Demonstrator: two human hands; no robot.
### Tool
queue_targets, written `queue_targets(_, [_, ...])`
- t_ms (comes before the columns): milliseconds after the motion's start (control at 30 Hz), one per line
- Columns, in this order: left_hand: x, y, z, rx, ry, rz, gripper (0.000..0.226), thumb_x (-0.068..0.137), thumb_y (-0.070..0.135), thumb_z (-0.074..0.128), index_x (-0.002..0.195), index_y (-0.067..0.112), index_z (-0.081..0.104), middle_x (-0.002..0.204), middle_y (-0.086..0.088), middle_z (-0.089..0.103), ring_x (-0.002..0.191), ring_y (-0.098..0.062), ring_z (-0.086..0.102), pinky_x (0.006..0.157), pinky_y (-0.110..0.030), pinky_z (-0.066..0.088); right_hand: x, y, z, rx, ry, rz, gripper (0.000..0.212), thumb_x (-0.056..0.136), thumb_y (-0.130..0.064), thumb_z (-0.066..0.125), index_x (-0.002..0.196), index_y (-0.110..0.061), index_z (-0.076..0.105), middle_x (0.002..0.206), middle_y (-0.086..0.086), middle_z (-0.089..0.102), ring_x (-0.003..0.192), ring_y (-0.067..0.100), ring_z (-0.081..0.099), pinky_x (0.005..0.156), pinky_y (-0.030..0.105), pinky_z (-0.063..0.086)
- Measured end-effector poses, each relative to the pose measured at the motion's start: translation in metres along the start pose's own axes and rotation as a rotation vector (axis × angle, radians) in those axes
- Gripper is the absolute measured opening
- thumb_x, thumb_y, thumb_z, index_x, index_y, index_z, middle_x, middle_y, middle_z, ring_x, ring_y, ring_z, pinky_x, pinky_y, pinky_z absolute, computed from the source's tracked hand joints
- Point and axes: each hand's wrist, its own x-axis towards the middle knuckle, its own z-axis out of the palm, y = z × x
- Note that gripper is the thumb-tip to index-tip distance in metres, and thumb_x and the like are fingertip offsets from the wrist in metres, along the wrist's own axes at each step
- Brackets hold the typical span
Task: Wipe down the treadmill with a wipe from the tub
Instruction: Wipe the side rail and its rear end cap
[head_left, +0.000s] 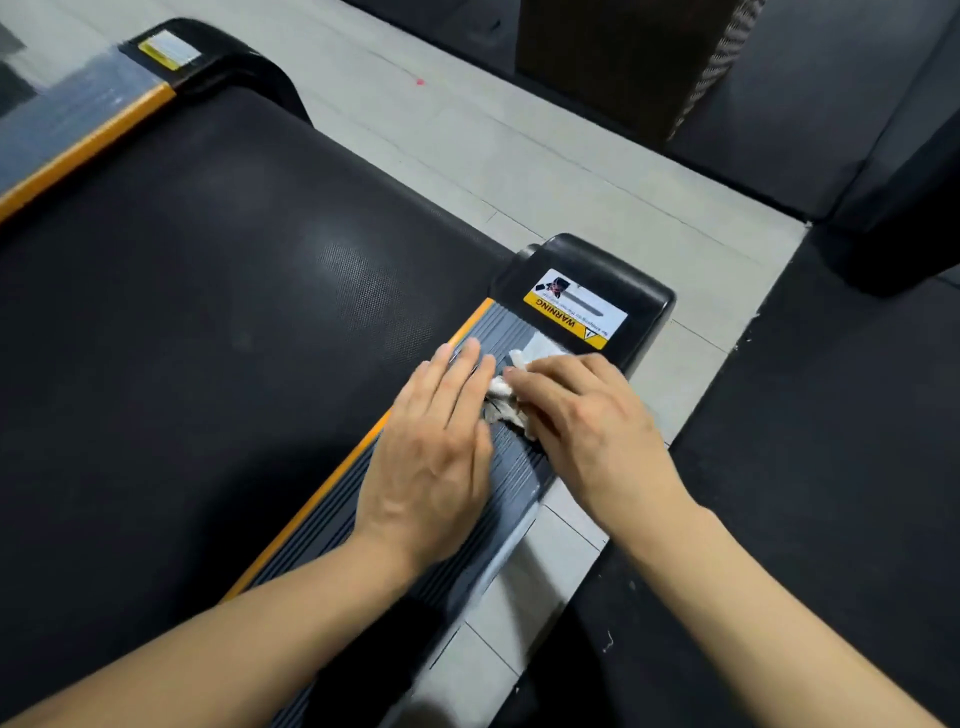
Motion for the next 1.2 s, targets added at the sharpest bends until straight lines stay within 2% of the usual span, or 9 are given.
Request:
queue_targets(200, [0.005, 0.001, -0.009, -0.028, -0.041, -0.008, 0.057, 0.101, 0.023, 0.036, 0.154, 0.003, 0.038, 0.163, -0.011, 0.033, 0.153, -0.029, 0.025, 0.121, -0.049, 0.028, 0.074, 0.039, -0.05, 0.103, 0.115, 0.129, 0.025, 0.093, -0.022, 0.059, 0.115, -0.021, 0.071, 0.111, -0.003, 0.068, 0.101, 0.023, 0.06, 0.085, 0.028, 0.044])
queue_targets(333, [0.006, -0.002, -0.01, -0.045, -0.035, -0.008, 0.056, 0.101, 0.024, 0.036, 0.153, 0.005, 0.041, 0.162, -0.01, 0.036, 0.153, -0.028, 0.027, 0.12, -0.05, 0.03, 0.106, 0.083, -0.042, 0.054, -0.075, 0.195, 0.027, 0.096, -0.023, 0.057, 0.119, -0.024, 0.071, 0.122, 0.001, 0.066, 0.11, 0.026, 0.061, 0.086, 0.028, 0.041])
queue_targets(433, [0.007, -0.003, -0.009, -0.036, -0.025, -0.003, 0.055, 0.102, 0.026, 0.036, 0.154, 0.007, 0.04, 0.162, -0.008, 0.035, 0.153, -0.027, 0.027, 0.12, -0.051, 0.03, 0.098, 0.074, -0.026, 0.11, -0.307, -0.045, 0.039, 0.1, -0.03, 0.047, 0.132, -0.019, 0.065, 0.138, 0.01, 0.059, 0.124, 0.03, 0.058, 0.104, 0.034, 0.044])
queue_targets(533, [0.003, -0.003, -0.009, -0.041, 0.002, -0.013, 0.055, 0.102, 0.03, 0.038, 0.153, 0.009, 0.042, 0.161, -0.007, 0.037, 0.151, -0.028, 0.03, 0.12, -0.049, 0.03, 0.091, 0.062, -0.023, 0.166, -0.417, -0.317, 0.04, 0.101, -0.025, 0.05, 0.139, -0.017, 0.06, 0.143, 0.008, 0.057, 0.128, 0.025, 0.056, 0.107, 0.036, 0.045])
queue_targets(600, [0.004, 0.0, -0.009, 0.008, 0.028, -0.028, 0.055, 0.099, 0.034, 0.043, 0.148, 0.008, 0.049, 0.154, -0.01, 0.046, 0.142, -0.032, 0.042, 0.117, -0.048, 0.034, 0.101, 0.072, -0.022, 0.11, -0.359, -0.345, 0.038, 0.1, -0.027, 0.051, 0.136, -0.021, 0.062, 0.138, 0.004, 0.06, 0.123, 0.025, 0.06, 0.1, 0.037, 0.05])
queue_targets(700, [0.028, 0.013, -0.01, 0.028, 0.111, -0.079, 0.044, 0.093, 0.033, 0.05, 0.125, 0.007, 0.065, 0.129, -0.012, 0.061, 0.117, -0.033, 0.058, 0.105, -0.043, 0.041, 0.134, 0.088, -0.018, 0.036, -0.262, -0.149, 0.027, 0.101, -0.025, 0.051, 0.119, -0.019, 0.071, 0.122, 0.005, 0.066, 0.108, 0.029, 0.063, 0.085, 0.031, 0.045])
queue_targets(767, [0.051, 0.027, -0.006, -0.012, 0.102, -0.028, 0.043, 0.09, 0.025, 0.052, 0.125, 0.005, 0.065, 0.128, -0.013, 0.062, 0.119, -0.031, 0.058, 0.107, -0.042, 0.042, 0.155, 0.09, -0.016, -0.011, -0.313, -0.106, 0.023, 0.098, -0.02, 0.052, 0.111, -0.017, 0.071, 0.113, 0.005, 0.067, 0.103, 0.029, 0.062, 0.08, 0.032, 0.043])
queue_targets(967, [0.063, 0.036, 0.008, -0.04, 0.048, -0.023, 0.051, 0.09, 0.023, 0.048, 0.135, 0.002, 0.06, 0.138, -0.016, 0.059, 0.133, -0.032, 0.05, 0.121, -0.038, 0.03, 0.166, 0.081, -0.017, 0.24, -0.569, -0.353, 0.034, 0.086, -0.019, 0.049, 0.109, -0.022, 0.075, 0.106, -0.006, 0.067, 0.093, 0.009, 0.061, 0.085, 0.021, 0.043])
queue_targets(1200, [0.065, 0.037, 0.009, -0.07, 0.058, -0.022, 0.052, 0.092, 0.021, 0.044, 0.138, 0.002, 0.058, 0.137, -0.015, 0.058, 0.131, -0.033, 0.051, 0.114, -0.045, 0.038, 0.176, 0.163, -0.009, 0.165, -0.417, 0.164, 0.035, 0.096, -0.006, 0.045, 0.113, -0.019, 0.073, 0.115, 0.006, 0.072, 0.109, 0.025, 0.063, 0.093, 0.031, 0.047])
